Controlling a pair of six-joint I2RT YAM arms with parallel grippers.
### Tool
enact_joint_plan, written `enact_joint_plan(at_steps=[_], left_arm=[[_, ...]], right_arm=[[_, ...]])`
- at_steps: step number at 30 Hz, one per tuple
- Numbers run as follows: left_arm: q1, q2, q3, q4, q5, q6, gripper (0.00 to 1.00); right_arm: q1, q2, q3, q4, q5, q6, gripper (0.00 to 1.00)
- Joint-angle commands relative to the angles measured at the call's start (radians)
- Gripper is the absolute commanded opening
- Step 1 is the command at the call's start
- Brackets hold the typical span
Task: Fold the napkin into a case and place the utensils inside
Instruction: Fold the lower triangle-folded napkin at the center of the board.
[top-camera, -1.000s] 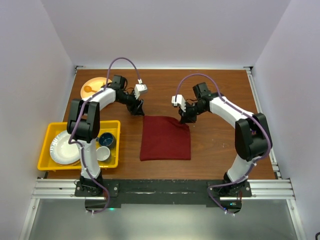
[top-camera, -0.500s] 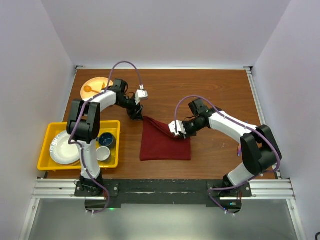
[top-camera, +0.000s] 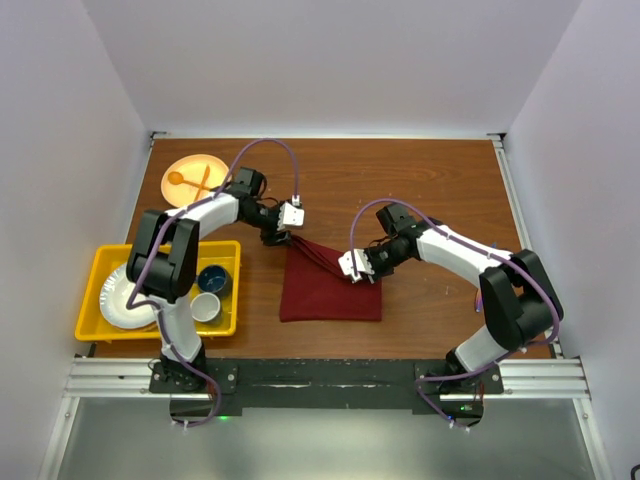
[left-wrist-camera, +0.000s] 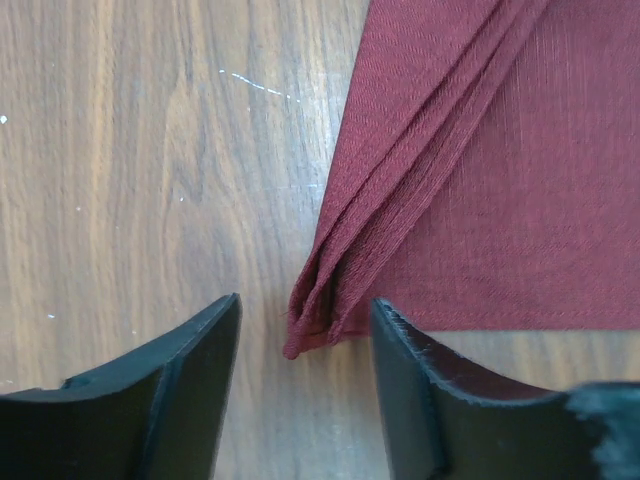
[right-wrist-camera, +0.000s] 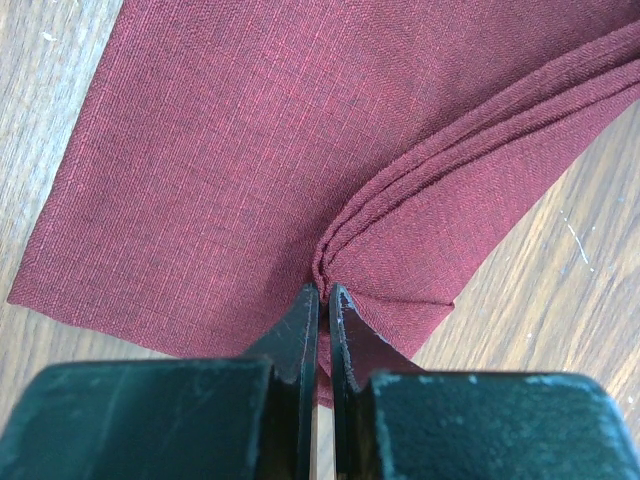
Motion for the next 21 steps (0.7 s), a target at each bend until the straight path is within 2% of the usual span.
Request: enact_joint_plan(at_steps=[1, 4, 11, 17, 21], left_arm=[[-0.001, -0.035, -0.001, -0.017, 0.024, 0.104, 0.46], [-0.004, -0.035, -0.003, -0.049, 0.024, 0.112, 0.33], [-0.013, -0.057, -0.021, -0.057, 0.023, 0.115, 0.20], [-0.028, -0.112, -0.030, -0.080, 0.026, 0.098, 0.01], [-0.056, -0.155, -0.069, -0.083, 0.002, 0.104, 0.00]], right_arm=[[0.003, -0.006, 0.025, 0.006, -0.009, 0.001, 0.00], [0.003, -0.016, 0.030, 0.005, -0.012, 0.021, 0.00], [0.001, -0.044, 0.017, -0.001, -0.012, 0.020, 0.00], [-0.020, -0.068, 0.037, -0.027, -0.009, 0.014, 0.00], [-0.034, -0.081, 0.042, -0.066, -0.005, -0.023, 0.00]])
